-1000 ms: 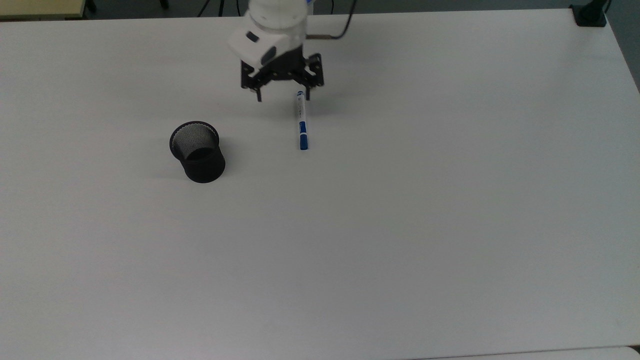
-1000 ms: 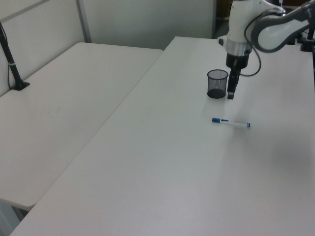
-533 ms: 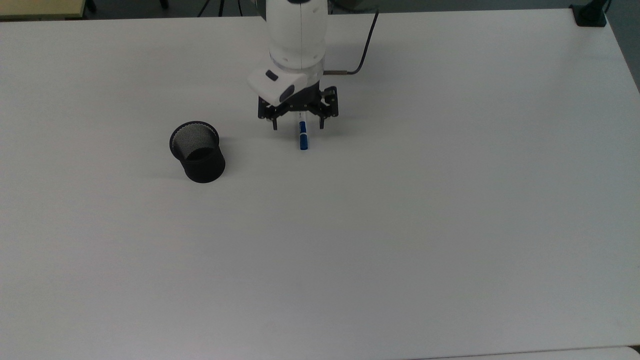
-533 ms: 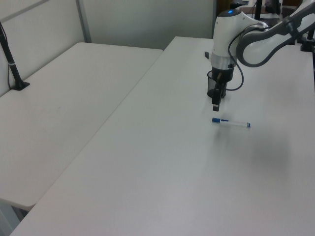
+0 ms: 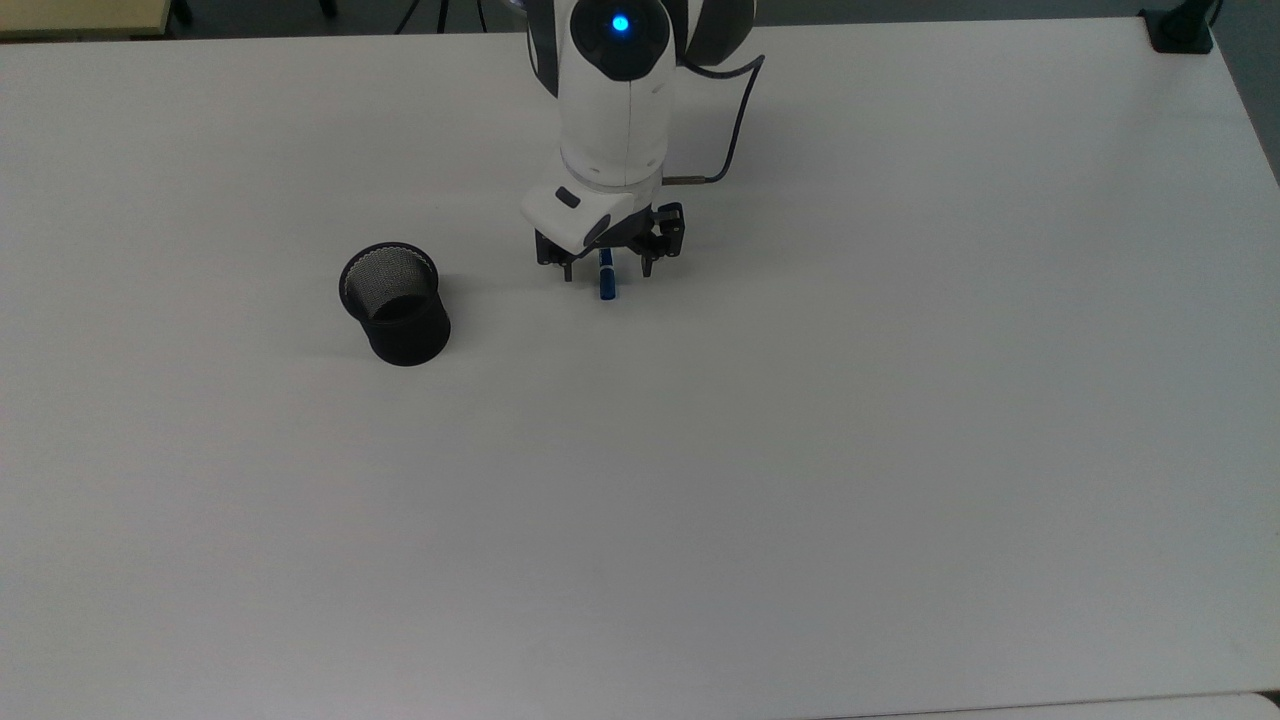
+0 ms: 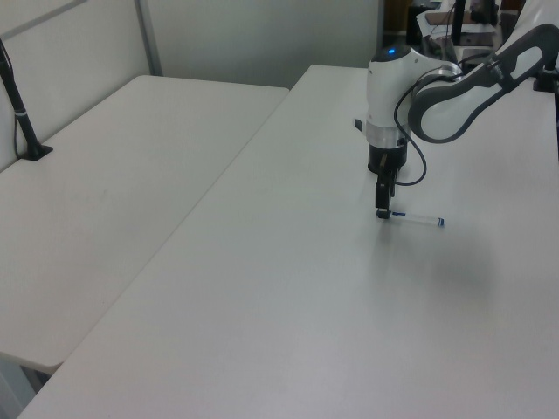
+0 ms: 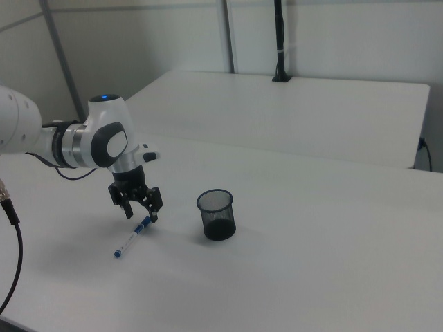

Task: Insert the marker
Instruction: 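Close the gripper around the marker's middle, then lift the marker and carry it upright over the black mesh cup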

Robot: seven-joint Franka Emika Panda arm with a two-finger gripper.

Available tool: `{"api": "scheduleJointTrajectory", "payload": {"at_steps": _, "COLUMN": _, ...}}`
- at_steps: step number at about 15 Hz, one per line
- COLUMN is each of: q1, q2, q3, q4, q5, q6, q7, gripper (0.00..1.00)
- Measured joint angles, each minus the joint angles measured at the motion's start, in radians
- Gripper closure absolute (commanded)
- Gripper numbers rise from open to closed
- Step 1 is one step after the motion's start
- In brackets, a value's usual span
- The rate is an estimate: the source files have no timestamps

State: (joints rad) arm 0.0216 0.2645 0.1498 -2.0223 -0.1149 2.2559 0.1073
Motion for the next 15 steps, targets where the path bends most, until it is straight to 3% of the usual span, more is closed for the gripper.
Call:
{"api": "scheduleJointTrajectory", "payload": {"at_steps": 1, "q1": 0.003, "q2": 0.007, "q3": 0.000, "q4": 0.000, "q5": 0.000, "q6": 0.000, "q7": 0.000, "gripper": 0.41}}
{"api": "scheduleJointTrajectory", "payload": {"at_steps": 4, "q1": 0.014, "q2": 0.025, "q3": 0.000, "q4": 0.000, "q5": 0.000, "q6": 0.000, "q7": 0.000, "gripper": 0.94}}
{"api": "scheduleJointTrajectory", "payload": {"at_steps": 5, "q1": 0.016, "q2": 0.027, "q3": 0.000, "q4": 0.001, "q5": 0.000, "q6": 0.000, "q7": 0.000, "gripper": 1.00}}
{"api": "scheduleJointTrajectory", "payload": {"at_steps": 12, "q1": 0.010, "q2": 0.024, "q3": 0.000, "q4": 0.013, "q5": -0.001, "q6": 0.003, "q7": 0.002, "gripper": 1.00}}
{"api": "scheduleJointTrajectory", "payload": {"at_steps": 15, "q1": -0.013, "q2": -0.025, "q3": -0.003, "q4": 0.036, "q5": -0.001, "q6": 0.004, "q7": 0.007, "gripper": 1.00}}
